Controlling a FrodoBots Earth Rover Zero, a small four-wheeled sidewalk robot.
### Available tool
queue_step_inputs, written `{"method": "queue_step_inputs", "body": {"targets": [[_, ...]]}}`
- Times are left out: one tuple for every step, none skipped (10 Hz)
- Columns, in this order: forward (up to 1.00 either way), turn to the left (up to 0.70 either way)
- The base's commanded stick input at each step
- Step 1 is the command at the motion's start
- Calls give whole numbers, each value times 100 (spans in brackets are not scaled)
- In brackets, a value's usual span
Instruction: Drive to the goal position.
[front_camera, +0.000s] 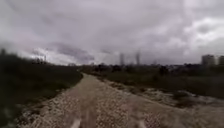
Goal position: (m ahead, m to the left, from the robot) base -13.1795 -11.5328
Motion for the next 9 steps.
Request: {"method": "queue_step_inputs", "body": {"targets": [[0, -70], [0, -70], [0, -70], [0, -70], [0, -70], [0, -70], [0, -70], [0, -70], [0, -70]]}}
